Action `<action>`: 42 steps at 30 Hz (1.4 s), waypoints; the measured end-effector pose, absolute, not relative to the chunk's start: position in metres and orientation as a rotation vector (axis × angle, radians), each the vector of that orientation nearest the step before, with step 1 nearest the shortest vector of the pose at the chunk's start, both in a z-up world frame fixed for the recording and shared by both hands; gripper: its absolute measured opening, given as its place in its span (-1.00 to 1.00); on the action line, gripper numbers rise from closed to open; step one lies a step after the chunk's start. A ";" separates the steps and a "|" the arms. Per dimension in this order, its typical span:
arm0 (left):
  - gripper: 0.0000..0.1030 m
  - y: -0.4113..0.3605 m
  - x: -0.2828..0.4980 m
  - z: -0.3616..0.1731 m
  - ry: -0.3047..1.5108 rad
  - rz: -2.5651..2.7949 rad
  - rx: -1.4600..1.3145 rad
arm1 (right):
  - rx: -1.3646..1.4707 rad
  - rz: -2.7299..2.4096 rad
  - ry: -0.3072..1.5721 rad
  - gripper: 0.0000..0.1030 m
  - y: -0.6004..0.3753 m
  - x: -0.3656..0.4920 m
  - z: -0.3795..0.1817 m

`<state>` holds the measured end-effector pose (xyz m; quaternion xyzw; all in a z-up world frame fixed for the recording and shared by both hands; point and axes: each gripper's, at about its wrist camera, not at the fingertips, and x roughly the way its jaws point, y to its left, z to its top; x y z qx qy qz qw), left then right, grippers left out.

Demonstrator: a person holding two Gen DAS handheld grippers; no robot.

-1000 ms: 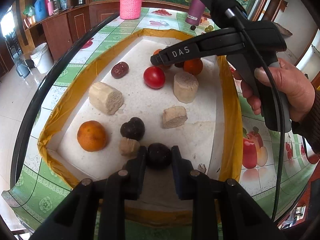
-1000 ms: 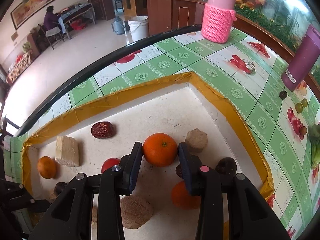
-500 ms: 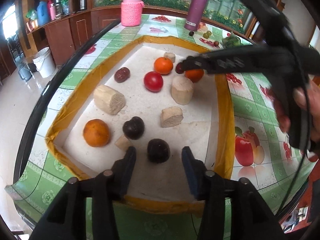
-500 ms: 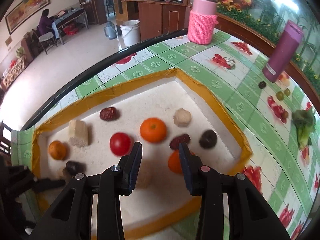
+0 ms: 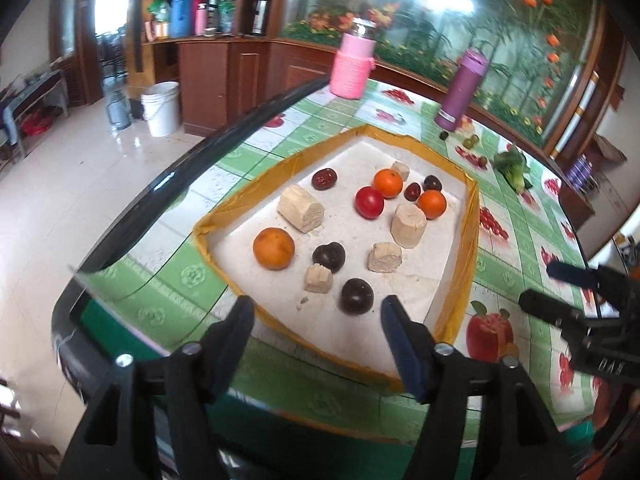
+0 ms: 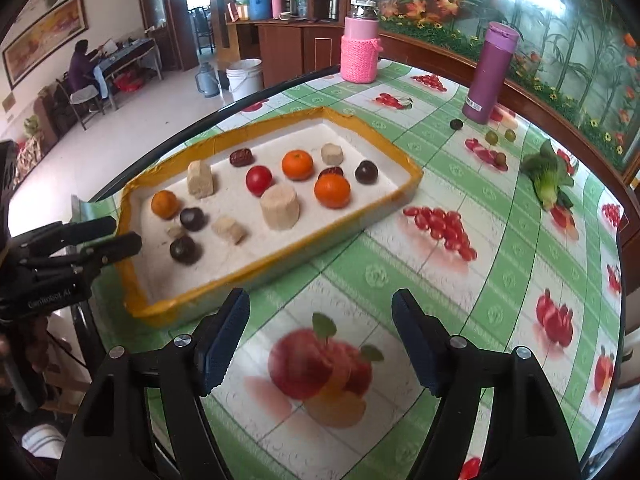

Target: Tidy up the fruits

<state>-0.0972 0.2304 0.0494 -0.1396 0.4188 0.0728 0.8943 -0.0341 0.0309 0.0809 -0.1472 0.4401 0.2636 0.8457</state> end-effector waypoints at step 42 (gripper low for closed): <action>0.96 0.240 -0.120 0.071 0.737 0.084 -0.150 | -0.088 0.189 0.813 1.00 0.035 -0.123 0.084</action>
